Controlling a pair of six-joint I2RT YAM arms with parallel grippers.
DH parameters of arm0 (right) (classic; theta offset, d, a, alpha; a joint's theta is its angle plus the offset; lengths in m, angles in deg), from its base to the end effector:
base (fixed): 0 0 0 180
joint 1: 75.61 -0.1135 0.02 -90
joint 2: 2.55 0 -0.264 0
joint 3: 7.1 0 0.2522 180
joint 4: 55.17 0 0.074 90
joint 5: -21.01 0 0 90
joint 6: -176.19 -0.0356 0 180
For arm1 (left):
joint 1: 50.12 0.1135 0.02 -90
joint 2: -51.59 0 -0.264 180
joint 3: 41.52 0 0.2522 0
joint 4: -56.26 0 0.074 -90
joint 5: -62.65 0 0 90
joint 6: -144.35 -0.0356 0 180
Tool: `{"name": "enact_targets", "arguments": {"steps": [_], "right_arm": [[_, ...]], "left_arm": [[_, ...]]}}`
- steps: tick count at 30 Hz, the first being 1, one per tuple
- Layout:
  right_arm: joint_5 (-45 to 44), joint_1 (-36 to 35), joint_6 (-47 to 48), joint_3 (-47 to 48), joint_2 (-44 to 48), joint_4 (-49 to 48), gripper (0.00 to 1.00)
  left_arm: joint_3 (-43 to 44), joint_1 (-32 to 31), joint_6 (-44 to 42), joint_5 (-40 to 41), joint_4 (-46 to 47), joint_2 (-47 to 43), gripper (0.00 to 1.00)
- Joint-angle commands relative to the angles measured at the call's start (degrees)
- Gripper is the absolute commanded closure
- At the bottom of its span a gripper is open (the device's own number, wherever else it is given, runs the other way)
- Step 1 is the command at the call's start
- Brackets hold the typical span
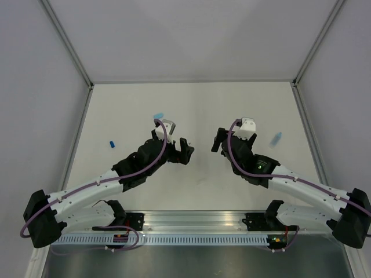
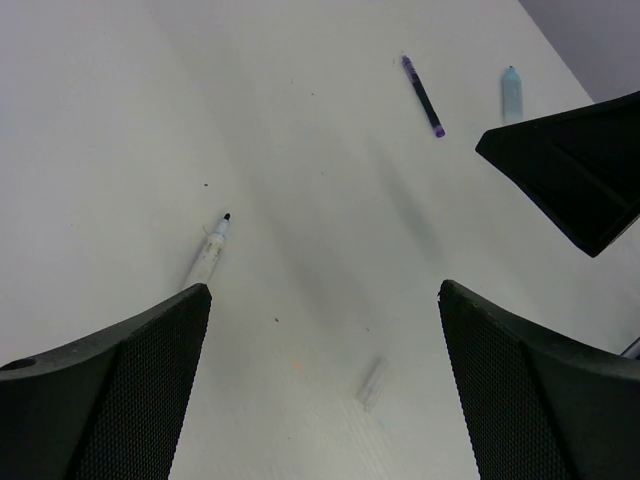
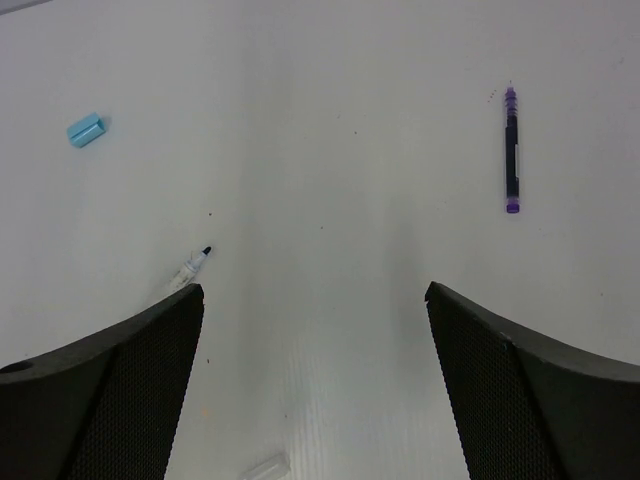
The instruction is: Insert the pens into the pen caps
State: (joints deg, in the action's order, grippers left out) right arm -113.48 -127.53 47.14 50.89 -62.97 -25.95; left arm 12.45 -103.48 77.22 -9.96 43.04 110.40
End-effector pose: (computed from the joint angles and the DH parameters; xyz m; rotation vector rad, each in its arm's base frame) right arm 0.1592 0.1627 0.2802 0.2195 1.9482 0.2128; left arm 0.1501 -0.1840 0.2846 0.2974 1.8965 -0.6251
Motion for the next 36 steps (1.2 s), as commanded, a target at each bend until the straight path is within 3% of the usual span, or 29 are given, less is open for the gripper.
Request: {"name": "enact_targets", "arguments": {"steps": [1, 5, 8, 13, 15, 18, 22, 29, 36], "right_arm": [[-2.9, -0.1, -0.9, 3.2, -0.8, 1.0, 0.02], [-6.4, -0.2, 2.0, 4.4, -1.7, 2.6, 0.02], [-5.6, 1.4, 9.8, 4.6, -3.1, 0.3, 0.03], [8.4, 17.7, 15.0, 12.2, -11.0, 5.4, 0.05], [13.8, 25.2, 15.6, 15.5, -15.9, 7.9, 0.1], [20.9, 32.7, 16.7, 19.3, -22.6, 10.5, 0.25], [26.3, 37.2, 18.9, 22.9, -29.3, 14.4, 0.43], [26.5, 39.3, 21.0, 31.3, -42.7, 20.5, 0.55], [33.4, 43.4, 21.6, 33.0, -47.0, 20.7, 0.6]], "left_arm": [[0.0, 0.1, -1.6, -1.7, 2.5, -1.2, 0.0], [-0.3, 0.1, -2.0, -1.9, 3.2, -0.9, 0.0], [-0.9, 0.1, -1.8, -2.3, 4.5, -0.9, 0.0], [-2.9, 0.1, -2.3, -0.4, 6.2, -2.2, 0.0], [-2.6, 0.1, -3.4, -0.3, 6.2, -2.4, 0.0], [-2.3, 0.1, -4.0, 0.1, 5.7, -2.4, 0.0], [-2.3, 0.1, -3.6, -0.2, 5.9, -2.0, 0.0], [-1.8, 0.1, -3.3, -0.7, 5.0, -2.4, 0.0], [-1.5, 0.1, -3.2, -0.2, 4.9, -1.8, 0.0]]}}
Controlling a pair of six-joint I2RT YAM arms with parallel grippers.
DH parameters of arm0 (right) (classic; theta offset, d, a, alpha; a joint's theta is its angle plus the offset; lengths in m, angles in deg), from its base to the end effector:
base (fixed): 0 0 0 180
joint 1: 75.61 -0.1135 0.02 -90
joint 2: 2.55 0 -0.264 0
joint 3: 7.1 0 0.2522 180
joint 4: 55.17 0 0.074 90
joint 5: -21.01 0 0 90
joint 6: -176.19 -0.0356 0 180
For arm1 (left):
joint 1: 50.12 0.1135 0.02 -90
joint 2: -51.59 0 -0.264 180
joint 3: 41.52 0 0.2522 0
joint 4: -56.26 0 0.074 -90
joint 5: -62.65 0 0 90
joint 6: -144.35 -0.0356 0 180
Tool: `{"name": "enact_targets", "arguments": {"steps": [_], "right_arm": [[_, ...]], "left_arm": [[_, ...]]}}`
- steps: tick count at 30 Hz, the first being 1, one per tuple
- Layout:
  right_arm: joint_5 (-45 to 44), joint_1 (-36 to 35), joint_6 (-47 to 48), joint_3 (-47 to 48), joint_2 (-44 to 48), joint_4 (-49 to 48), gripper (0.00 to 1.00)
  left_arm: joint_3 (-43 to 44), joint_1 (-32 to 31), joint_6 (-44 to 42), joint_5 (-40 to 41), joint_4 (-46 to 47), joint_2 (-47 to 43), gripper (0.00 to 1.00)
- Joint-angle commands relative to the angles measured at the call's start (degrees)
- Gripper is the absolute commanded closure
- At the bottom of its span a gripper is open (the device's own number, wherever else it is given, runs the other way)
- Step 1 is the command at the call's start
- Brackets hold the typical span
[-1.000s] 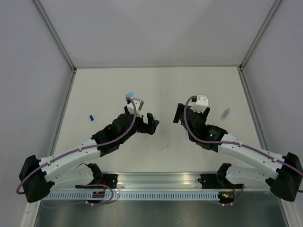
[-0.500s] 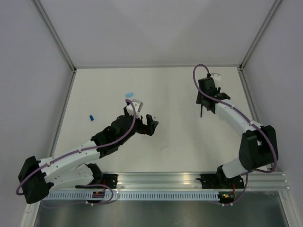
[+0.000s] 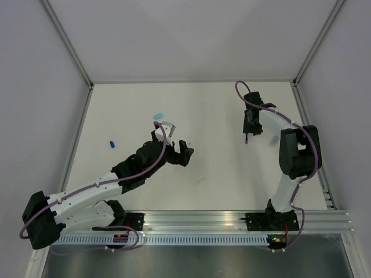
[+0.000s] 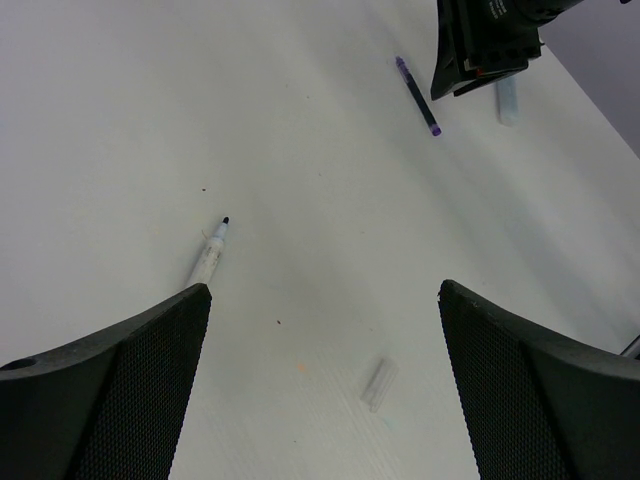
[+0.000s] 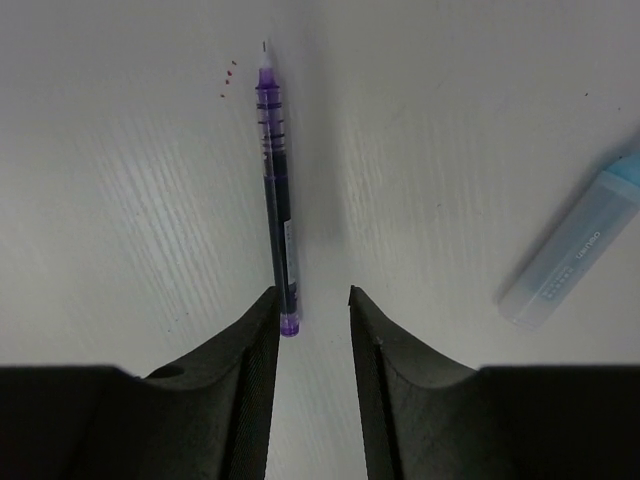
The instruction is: Insert the pens into the pen caps
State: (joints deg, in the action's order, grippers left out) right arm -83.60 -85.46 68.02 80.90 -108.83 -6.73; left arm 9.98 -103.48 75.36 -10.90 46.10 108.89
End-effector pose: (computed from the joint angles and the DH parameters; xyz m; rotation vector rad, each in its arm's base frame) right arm 0.3723 0.0555 0.1882 0.2651 2.6685 -0.1997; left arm 0.1467 -0.1803 0.2804 0.3261 1.8581 -0.6388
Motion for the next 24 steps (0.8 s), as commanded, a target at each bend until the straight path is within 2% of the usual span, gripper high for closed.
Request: {"name": "enact_targets", "arguments": {"steps": [1, 15, 20, 22, 24], "right_arm": [[3.6, 1.3, 0.9, 3.1, -1.6, 1.4, 0.61], [5.6, 1.2, 1.1, 4.0, -7.3, 3.0, 0.7], [5.9, 1.2, 0.9, 4.8, -9.6, 5.6, 0.81], [6.8, 1.2, 1.0, 4.3, -10.2, 6.5, 0.96], [7.3, 1.1, 1.0, 3.5, -10.1, 6.4, 1.0]], "left_arm": [[1.1, 0.1, -1.3, 0.8, 1.6, -0.1, 0.0], [1.6, 0.1, -1.1, 1.4, 0.8, 0.4, 0.0], [1.4, 0.1, -0.4, 1.8, 1.0, 0.3, 0.0], [1.3, 0.1, -0.3, 1.6, 1.3, 0.3, 0.0], [1.1, 0.1, 0.4, 1.7, 1.5, 0.6, 0.0]]}}
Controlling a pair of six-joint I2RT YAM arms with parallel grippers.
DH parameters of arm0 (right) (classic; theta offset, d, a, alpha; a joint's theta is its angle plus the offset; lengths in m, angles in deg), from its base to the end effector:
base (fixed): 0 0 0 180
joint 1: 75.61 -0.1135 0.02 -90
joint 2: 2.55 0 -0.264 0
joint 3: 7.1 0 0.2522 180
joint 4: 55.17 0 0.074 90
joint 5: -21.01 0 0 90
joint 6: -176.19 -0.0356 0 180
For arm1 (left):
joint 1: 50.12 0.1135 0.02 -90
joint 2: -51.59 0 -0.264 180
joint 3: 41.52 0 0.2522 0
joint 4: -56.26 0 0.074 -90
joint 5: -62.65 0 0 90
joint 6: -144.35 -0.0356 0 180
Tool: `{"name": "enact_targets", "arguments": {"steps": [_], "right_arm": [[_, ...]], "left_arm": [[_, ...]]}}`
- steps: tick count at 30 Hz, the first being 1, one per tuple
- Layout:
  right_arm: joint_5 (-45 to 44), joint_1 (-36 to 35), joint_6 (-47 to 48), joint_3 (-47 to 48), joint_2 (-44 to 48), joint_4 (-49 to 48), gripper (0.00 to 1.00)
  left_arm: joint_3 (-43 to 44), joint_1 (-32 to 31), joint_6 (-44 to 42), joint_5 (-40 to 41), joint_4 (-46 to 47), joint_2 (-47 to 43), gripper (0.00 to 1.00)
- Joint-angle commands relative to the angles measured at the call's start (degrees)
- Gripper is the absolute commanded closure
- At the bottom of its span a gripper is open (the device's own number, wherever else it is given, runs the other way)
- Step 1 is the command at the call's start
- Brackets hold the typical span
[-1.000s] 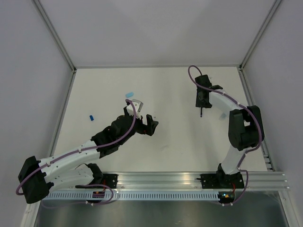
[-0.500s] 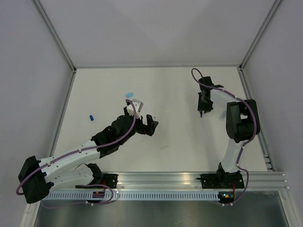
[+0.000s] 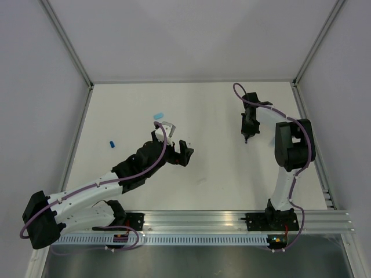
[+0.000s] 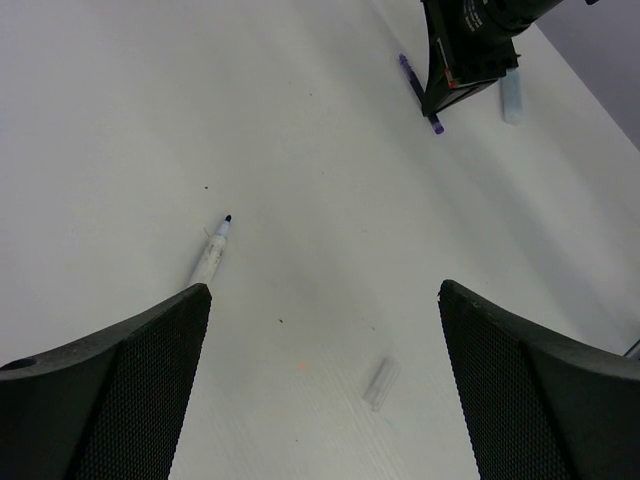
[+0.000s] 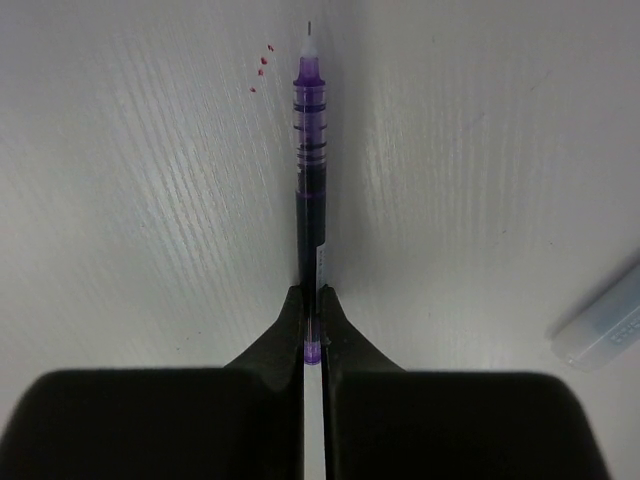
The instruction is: Insert the pens into the pen caps
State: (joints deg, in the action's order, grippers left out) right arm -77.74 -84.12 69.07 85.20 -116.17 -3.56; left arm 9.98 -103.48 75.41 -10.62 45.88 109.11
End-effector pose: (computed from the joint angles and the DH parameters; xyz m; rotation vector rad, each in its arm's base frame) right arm 0.3892 0.0528 0.1593 0.2436 2.8052 -0.1163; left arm 0.1471 -0.1806 0.2792 0.3245 1.8645 -0.6308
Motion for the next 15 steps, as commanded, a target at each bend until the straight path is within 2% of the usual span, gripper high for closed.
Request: {"name": "enact_targets", "arguments": {"steps": [1, 5, 7, 8, 12, 13, 15], "right_arm": [[1.9, -0.3, -0.4, -1.5, -1.8, 2.6, 1.0], [6.2, -1.2, -2.0, -7.6, 3.7, -2.4, 1.0], [8.0, -2.3, -2.7, -10.6, 7.7, -5.4, 1.0], [8.2, -2.9, -3.2, -11.5, 9.2, -6.2, 1.0], [8.4, -6.9, -4.8, -15.7, 16.8, -10.7, 1.0], [8.3, -7.6, -5.0, -17.6, 20.1, -11.6, 1.0], [8.4, -10.3, -6.1, -19.9, 23.6, -14.9, 1.0]], "left_arm": [[1.1, 0.1, 0.8, 1.0, 2.0, 0.6, 0.0], [3.7, 0.5, 3.4, -2.4, -0.6, 3.6, 0.01], [5.4, 2.7, 6.3, -6.9, -2.8, 6.3, 0.03], [6.4, 4.0, 7.4, -9.7, -3.0, 6.9, 0.03], [4.9, 12.7, 16.3, -29.2, -0.8, 9.2, 0.07], [4.1, 15.9, 17.5, -31.8, 0.2, 10.1, 0.08], [4.2, 17.7, 18.4, -35.4, 1.3, 10.9, 0.09]]}}
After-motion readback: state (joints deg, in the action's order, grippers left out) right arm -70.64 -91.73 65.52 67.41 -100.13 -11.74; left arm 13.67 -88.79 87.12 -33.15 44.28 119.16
